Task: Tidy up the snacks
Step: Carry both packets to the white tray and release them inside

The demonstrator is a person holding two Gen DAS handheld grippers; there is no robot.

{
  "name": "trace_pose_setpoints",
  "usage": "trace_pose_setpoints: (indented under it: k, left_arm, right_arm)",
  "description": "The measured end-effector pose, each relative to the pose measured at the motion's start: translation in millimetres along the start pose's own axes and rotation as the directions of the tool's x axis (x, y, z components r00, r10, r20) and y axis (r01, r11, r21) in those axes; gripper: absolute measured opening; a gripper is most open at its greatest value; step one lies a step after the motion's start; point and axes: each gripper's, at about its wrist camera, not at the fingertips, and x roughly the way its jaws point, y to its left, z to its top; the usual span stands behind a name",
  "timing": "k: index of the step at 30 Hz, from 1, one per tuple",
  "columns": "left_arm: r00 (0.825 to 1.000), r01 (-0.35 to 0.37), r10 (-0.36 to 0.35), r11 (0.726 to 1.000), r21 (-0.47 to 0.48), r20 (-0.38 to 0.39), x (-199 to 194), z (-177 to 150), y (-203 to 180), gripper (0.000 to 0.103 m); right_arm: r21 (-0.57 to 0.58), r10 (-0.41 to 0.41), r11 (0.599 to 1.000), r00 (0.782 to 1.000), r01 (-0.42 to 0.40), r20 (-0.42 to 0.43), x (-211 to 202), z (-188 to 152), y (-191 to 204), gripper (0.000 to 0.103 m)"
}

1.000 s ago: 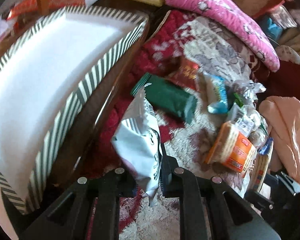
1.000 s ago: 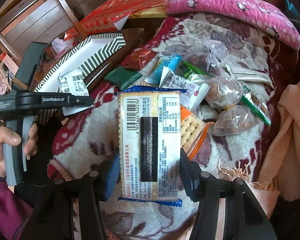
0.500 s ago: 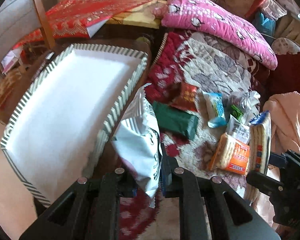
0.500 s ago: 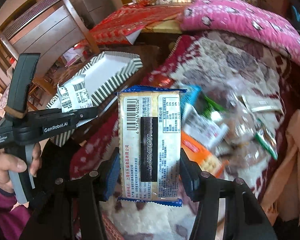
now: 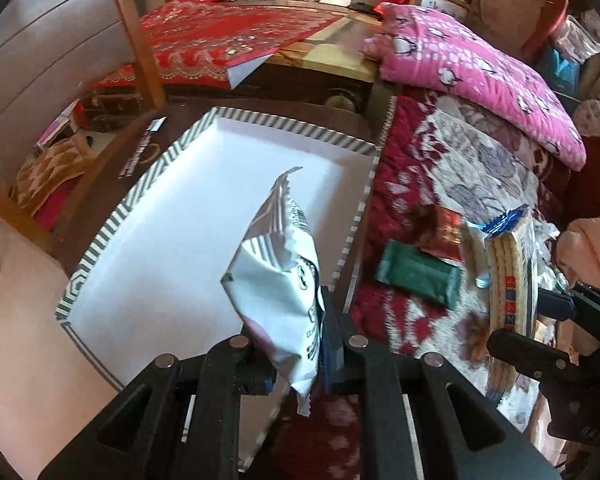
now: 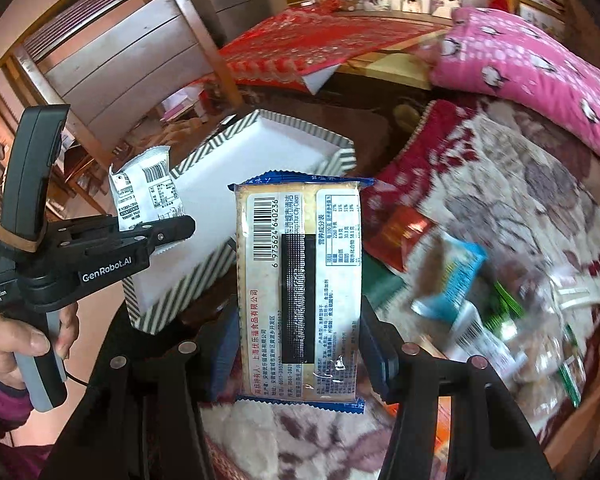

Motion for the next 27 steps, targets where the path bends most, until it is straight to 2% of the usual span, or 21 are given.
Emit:
trace_pose_setpoints:
  k: [13, 27]
  left_arm:
    - [0.996, -0.082, 0.08, 0.993, -0.083, -0.027, 25, 10, 56, 0.015]
    - [0.989, -0.133, 0.121, 0.98, -0.146, -0.091, 58, 10, 91, 0.015]
  right_arm:
    - [-0.079, 0.043, 0.996, 0.998, -0.047, -0.043, 43, 49, 34, 0.059]
    - [-0.142, 0.061, 0.986, 0.987, -0.082, -0.146, 125, 104, 63, 0.059]
